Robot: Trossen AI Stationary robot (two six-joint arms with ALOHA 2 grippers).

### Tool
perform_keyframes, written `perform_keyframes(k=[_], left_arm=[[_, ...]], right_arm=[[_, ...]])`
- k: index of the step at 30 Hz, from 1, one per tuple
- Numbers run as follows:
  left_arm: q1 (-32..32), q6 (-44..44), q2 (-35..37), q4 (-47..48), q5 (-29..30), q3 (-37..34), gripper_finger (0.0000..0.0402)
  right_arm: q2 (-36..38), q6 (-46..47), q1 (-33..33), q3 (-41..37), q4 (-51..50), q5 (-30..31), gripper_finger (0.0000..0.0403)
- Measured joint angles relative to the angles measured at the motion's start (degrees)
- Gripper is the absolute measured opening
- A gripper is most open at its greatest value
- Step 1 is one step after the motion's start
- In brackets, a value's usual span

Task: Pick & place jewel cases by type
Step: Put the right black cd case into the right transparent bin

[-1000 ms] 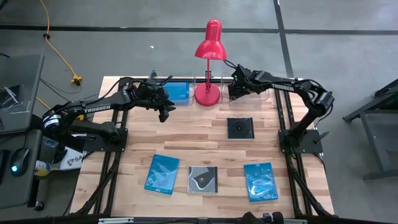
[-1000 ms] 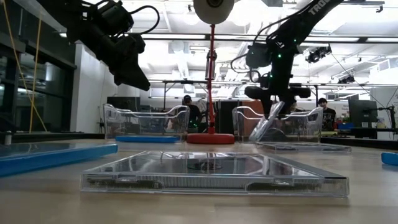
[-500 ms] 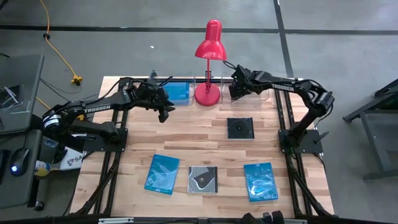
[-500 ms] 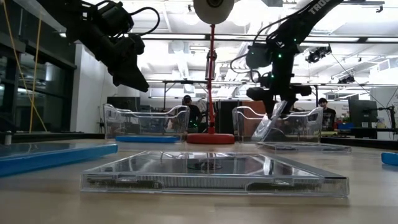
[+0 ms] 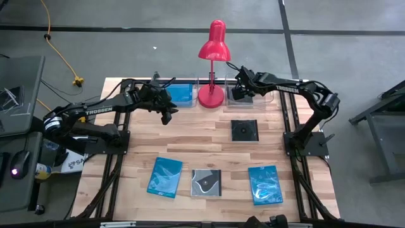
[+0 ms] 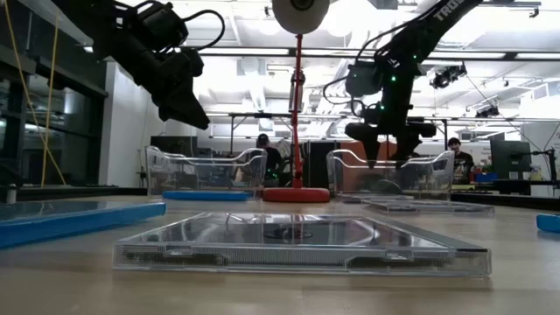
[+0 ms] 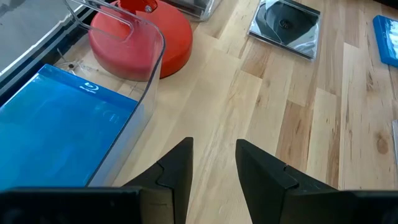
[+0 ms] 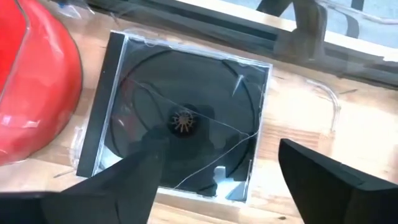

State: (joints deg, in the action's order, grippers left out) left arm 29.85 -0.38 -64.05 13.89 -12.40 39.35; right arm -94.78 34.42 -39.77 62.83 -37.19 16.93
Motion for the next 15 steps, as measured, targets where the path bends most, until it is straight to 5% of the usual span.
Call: perform_keyframes(k=[15], left_arm=[[0.0, 0.0, 0.0, 0.0, -0.06, 0.0, 0.012]], right_arm=[[3.44, 0.77, 0.02, 0.0, 1.01, -3.49, 0.0312]])
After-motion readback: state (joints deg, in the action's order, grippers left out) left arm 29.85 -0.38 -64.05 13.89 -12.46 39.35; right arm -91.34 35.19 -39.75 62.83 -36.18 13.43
